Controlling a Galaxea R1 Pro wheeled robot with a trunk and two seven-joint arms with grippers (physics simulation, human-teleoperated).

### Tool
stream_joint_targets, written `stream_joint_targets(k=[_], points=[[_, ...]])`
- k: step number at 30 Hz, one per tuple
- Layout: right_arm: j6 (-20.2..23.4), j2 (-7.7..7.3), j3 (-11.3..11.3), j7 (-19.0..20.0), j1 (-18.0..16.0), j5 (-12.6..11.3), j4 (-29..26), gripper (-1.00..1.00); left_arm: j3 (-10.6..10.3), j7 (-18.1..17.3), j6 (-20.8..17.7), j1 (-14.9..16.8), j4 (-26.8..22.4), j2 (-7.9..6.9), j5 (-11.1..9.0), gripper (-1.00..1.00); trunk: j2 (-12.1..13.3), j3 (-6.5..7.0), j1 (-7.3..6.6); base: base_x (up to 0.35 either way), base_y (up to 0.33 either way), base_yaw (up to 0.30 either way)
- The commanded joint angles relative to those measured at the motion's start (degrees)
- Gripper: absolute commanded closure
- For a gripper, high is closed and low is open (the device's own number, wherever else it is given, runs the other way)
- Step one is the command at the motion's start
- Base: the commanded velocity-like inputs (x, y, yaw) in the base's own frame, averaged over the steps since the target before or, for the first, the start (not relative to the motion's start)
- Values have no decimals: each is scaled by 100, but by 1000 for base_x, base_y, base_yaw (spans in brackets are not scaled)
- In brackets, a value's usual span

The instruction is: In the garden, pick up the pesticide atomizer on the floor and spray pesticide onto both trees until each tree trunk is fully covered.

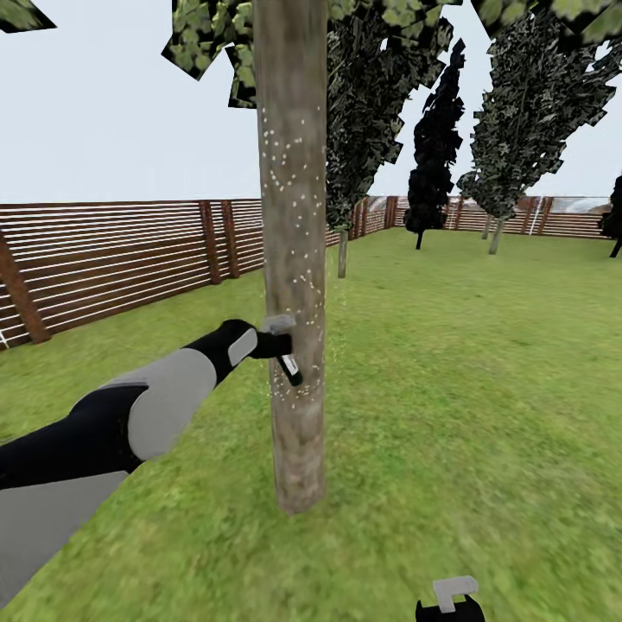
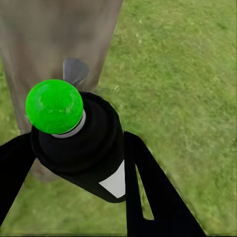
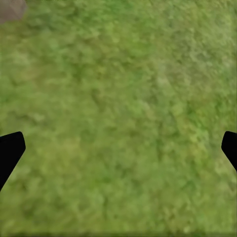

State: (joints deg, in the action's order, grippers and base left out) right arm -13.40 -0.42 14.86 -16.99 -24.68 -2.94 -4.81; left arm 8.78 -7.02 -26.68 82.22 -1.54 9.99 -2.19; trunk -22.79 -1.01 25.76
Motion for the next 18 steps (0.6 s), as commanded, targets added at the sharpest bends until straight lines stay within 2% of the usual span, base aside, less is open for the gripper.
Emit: stream_joint_targets(k=[1,3,5,15,17,18], points=[[-14,0,44,-19,-3,-31,2,-100,53,5,-26,-55,-13,0,44,100,-12,-10,3,0,0,0],[-14,1,44,-19,-4,-31,3,-100,53,5,40,-174,-13,0,138,100,-12,-10,3,0,0,0],[-14,6,44,-18,-2,-30,0,-100,53,5,376,-427,-12,0,174,100,-12,-10,3,0,0,0],[-14,7,44,-21,-4,-31,6,-100,50,8,866,-1223,-20,0,195,100,-12,-10,3,0,0,0],[-14,7,44,-20,-3,-31,5,-100,45,8,881,-1277,-26,-1,199,100,-12,-10,3,0,0,0],[-14,7,44,-19,-2,-31,4,-100,41,4,884,-1295,-37,-139,197,100,-12,-10,3,0,0,0]])
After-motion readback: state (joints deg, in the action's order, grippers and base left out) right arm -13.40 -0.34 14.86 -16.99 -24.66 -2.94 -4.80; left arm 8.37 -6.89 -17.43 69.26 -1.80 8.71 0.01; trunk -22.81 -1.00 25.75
